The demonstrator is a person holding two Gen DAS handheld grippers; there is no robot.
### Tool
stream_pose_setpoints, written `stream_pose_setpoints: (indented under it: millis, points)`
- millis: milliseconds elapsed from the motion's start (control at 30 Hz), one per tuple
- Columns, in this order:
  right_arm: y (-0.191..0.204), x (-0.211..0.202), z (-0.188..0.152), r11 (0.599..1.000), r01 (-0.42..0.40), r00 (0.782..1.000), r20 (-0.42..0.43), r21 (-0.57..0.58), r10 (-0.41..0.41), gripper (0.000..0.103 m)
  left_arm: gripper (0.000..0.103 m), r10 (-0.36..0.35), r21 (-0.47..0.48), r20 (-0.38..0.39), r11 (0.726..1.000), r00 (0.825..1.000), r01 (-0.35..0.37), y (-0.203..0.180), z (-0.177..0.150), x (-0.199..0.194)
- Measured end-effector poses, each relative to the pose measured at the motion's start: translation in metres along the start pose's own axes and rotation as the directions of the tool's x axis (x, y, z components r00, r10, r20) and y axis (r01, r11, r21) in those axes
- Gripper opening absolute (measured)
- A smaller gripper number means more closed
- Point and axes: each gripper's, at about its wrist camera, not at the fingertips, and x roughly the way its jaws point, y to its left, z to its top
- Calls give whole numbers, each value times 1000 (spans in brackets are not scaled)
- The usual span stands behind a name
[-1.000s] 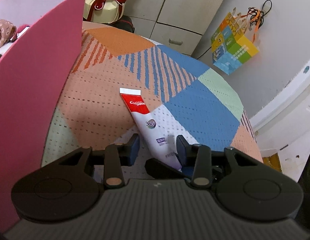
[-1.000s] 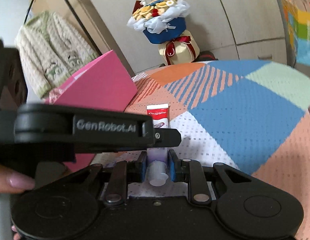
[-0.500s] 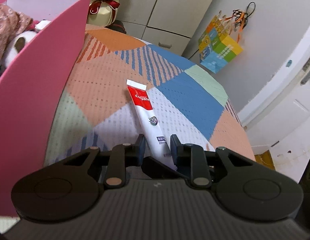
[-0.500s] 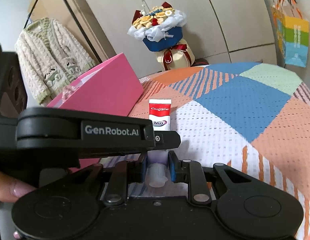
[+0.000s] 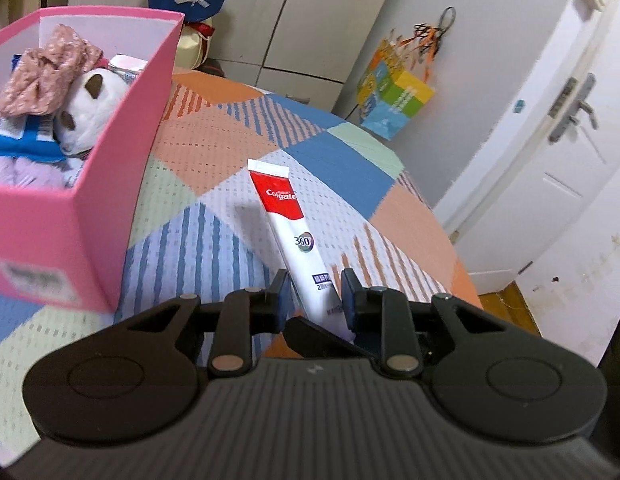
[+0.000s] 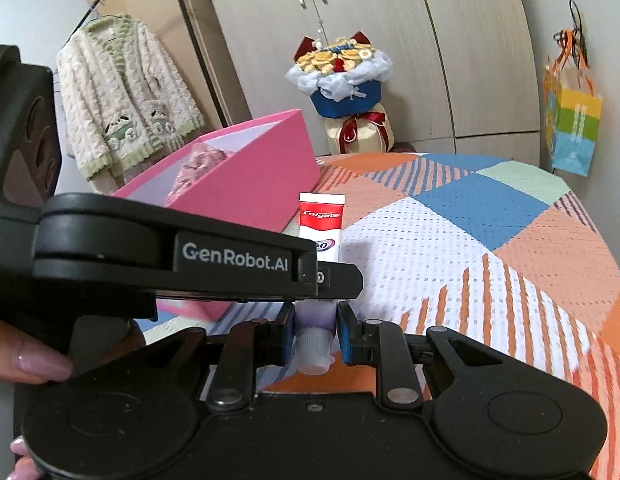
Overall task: Organize soft objects
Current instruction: 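Lift the toothpaste tube with the left gripper and carry it over the box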
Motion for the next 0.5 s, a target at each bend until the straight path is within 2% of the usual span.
stream_pose_setpoints:
  millis: [233,500]
  points:
    - [29,-34,-10,999,-16,1000,16,-52,17,26,25,-30,62,78,998,997,26,-1,-19,-51]
    - [72,-48,22,986,-48,996,73,-162,60,27,25,-8,118,228,993,974,-19,12,1,-104]
